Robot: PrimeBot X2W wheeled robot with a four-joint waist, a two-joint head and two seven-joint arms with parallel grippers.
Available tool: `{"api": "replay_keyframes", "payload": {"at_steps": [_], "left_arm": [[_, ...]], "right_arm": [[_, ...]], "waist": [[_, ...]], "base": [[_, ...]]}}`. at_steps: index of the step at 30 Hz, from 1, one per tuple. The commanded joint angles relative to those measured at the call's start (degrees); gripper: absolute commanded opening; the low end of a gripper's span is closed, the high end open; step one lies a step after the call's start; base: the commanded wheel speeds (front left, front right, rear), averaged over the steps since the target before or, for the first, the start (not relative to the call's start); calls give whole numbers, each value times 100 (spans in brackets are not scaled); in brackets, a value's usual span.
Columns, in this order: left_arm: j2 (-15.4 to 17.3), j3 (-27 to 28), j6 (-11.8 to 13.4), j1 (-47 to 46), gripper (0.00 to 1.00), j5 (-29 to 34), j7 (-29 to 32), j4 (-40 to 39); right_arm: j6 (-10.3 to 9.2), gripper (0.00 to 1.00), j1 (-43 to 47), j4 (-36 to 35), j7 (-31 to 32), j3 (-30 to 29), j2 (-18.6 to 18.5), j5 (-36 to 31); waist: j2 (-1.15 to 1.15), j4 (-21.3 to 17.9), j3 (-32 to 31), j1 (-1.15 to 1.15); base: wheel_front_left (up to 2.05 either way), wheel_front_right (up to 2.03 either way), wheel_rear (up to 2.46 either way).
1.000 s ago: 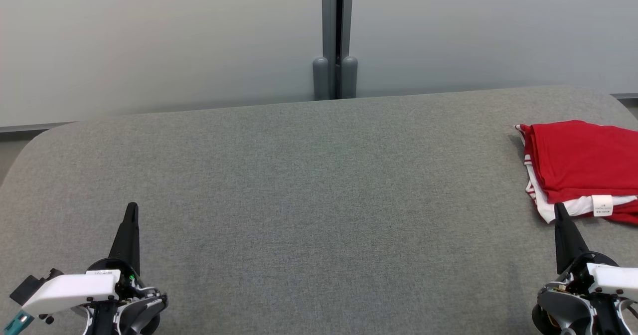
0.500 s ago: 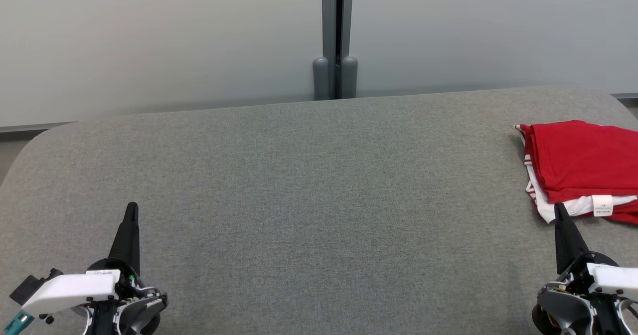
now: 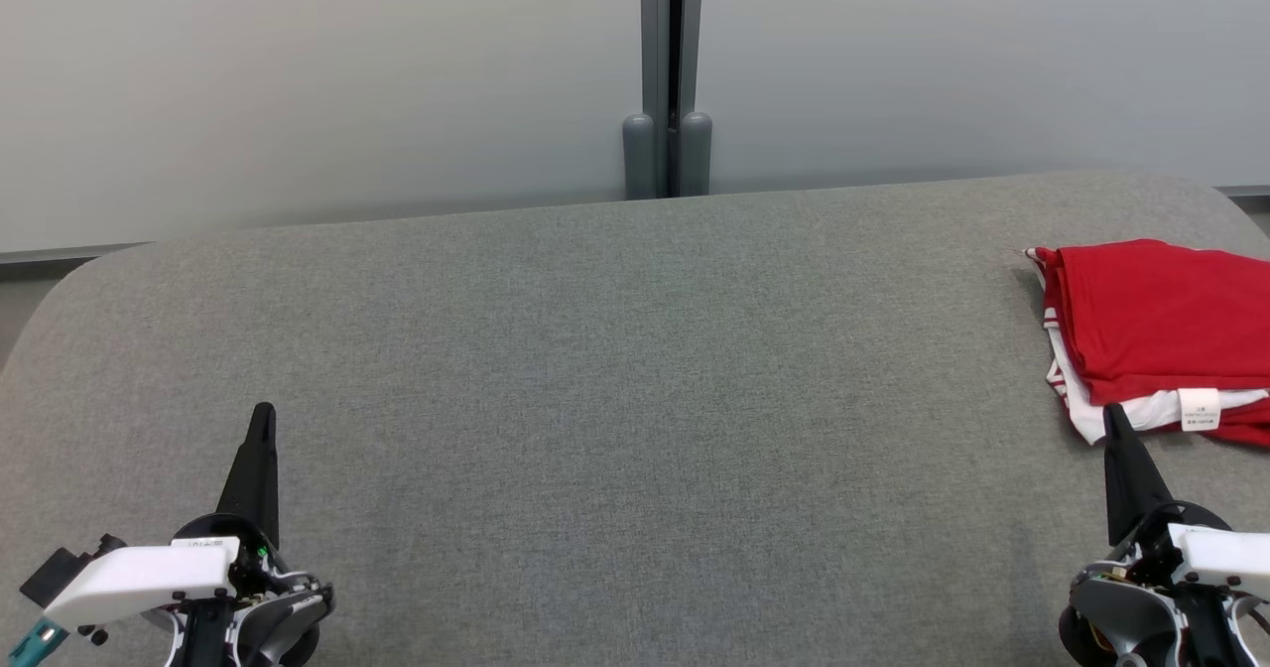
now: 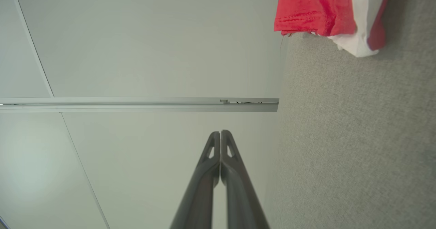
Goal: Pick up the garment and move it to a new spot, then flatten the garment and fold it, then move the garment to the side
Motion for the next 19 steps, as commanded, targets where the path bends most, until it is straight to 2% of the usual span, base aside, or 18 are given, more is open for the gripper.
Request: {"api": "replay_keyframes", "payload": {"at_steps": [1,19], "left_arm": [[26,30,-29,-69,0,29,1,8],[12,47,-29,-72,0,42,22,9]], "right_arm": [[1,0,-49,5,22,-4,-27,27],[1,0,-49,5,22,-3,-28,28]], "waist": [[0,0,0,0],[0,0,0,0]], "base": [[0,0,0],[0,0,0]]}}
